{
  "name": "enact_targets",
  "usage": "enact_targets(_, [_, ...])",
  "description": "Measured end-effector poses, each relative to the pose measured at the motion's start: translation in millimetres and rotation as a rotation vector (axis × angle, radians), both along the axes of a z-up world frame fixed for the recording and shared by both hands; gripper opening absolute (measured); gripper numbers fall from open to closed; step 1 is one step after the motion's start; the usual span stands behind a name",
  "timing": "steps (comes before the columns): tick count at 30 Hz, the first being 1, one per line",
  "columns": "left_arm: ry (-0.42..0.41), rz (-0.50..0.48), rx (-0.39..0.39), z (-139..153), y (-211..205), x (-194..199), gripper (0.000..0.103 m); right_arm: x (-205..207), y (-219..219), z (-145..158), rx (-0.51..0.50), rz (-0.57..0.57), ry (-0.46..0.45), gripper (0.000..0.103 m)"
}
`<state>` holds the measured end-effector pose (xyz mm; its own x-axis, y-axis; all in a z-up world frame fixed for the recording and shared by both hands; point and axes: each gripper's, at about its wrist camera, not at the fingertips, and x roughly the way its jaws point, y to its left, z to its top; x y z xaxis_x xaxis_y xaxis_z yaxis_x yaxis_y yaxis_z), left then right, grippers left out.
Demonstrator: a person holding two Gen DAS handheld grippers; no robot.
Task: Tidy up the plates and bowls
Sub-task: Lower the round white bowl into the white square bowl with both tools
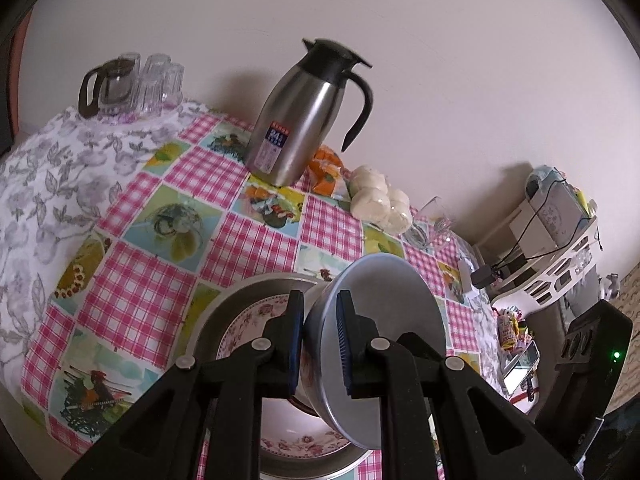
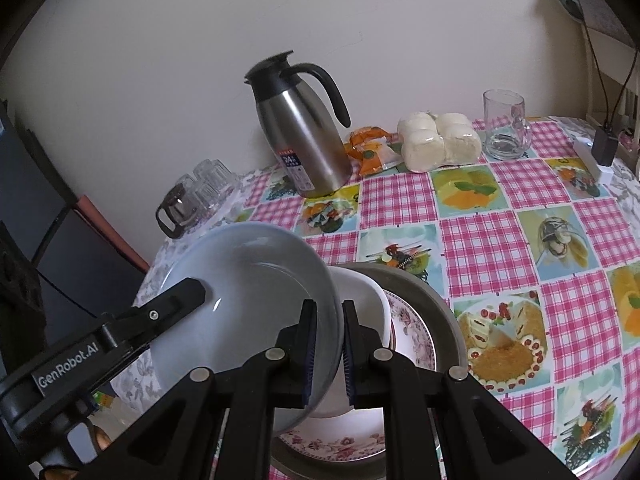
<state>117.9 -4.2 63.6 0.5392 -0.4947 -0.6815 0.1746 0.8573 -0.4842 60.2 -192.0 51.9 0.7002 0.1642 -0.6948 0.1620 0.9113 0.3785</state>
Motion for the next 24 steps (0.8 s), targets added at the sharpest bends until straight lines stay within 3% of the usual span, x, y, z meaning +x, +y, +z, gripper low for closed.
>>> enact_targets(12, [0.088, -0.028, 0.004, -29.0, -9.7, 13.7, 0.015, 10.4, 1.0, -13.9, -0.093, -0.039, 0.067, 0.016])
enact_targets(24, [0.091, -0.019, 0.028, -32.0, -13.3, 14.9, 0.015, 12.4, 0.9, -15.8, -0.114, -0.046, 0.072, 0.016])
